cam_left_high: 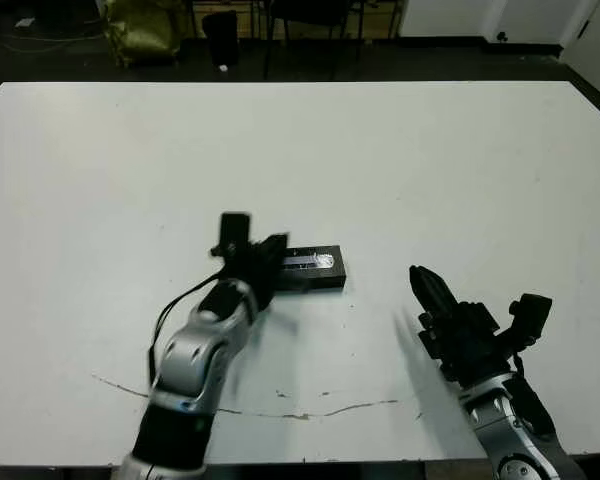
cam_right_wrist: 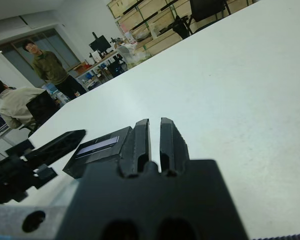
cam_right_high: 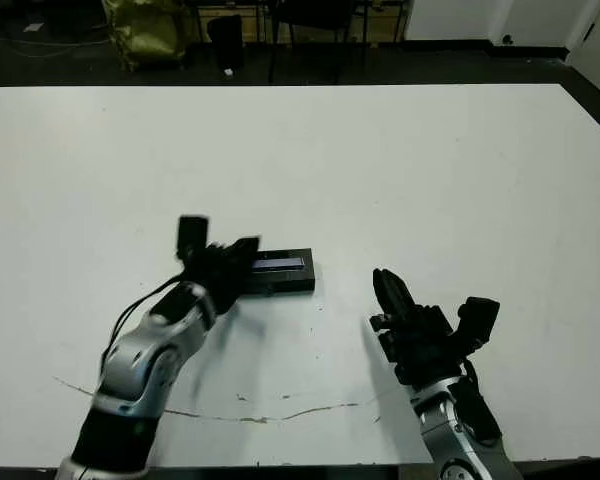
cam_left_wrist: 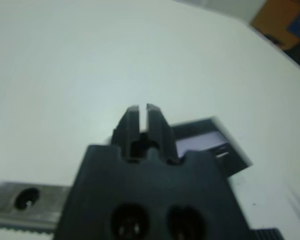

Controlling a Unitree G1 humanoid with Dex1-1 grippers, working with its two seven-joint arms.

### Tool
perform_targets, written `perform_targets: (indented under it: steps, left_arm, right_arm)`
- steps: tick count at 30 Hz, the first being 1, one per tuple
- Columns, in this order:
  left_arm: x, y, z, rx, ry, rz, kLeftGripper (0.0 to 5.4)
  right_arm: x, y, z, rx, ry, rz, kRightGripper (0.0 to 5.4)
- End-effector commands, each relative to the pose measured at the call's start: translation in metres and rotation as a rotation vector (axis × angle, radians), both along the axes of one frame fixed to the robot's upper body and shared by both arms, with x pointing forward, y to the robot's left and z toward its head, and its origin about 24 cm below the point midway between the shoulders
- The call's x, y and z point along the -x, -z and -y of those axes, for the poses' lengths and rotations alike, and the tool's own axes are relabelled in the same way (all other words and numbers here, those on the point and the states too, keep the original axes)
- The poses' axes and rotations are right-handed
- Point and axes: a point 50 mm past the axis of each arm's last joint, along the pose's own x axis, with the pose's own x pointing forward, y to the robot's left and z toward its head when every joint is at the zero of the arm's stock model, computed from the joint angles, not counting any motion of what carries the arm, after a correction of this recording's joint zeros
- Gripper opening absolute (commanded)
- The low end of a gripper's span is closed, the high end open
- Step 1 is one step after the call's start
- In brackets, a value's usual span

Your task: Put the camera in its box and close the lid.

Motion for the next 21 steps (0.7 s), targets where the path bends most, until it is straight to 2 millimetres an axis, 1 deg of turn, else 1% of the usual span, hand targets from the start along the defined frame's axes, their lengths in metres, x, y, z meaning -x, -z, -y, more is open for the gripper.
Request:
perform_targets:
  steps: [1,4,7,9,11,15,18,21]
  left_arm:
    - [-0.002,-0.02,-0.023,0.023,-0.056,0.112,0.01]
    - [-0.002,-0.042,-0.04,0.06,-0.088,0.216,0.01]
    - [0.004,-0.061,-0.058,0.069,-0.12,0.289,0.01]
    - [0.009,-0.069,-0.07,0.058,-0.145,0.329,0.01]
    - [0.015,-0.073,-0.081,0.054,-0.177,0.353,0.01]
    - [0.029,-0.068,-0.1,0.019,-0.21,0.381,0.01]
    - [0.042,-0.054,-0.11,0.001,-0.244,0.382,0.01]
    - [0.054,-0.037,-0.114,0.007,-0.305,0.353,0.01]
  right_arm:
    - [-0.001,0.006,0.005,0.0,0.02,-0.018,0.0]
    - [-0.003,0.006,0.008,0.031,0.014,0.013,0.0]
    - [-0.005,0.002,0.009,0.058,0.025,0.03,0.0]
    - [-0.008,-0.002,0.011,0.065,0.025,0.052,0.0]
    - [-0.011,-0.004,0.014,0.061,0.02,0.073,0.0]
    - [-0.011,-0.009,0.018,0.079,0.057,0.057,0.0]
    - [-0.009,-0.013,0.02,0.087,0.105,0.022,0.0]
    - [-0.009,-0.015,0.023,0.142,0.149,0.009,0.0]
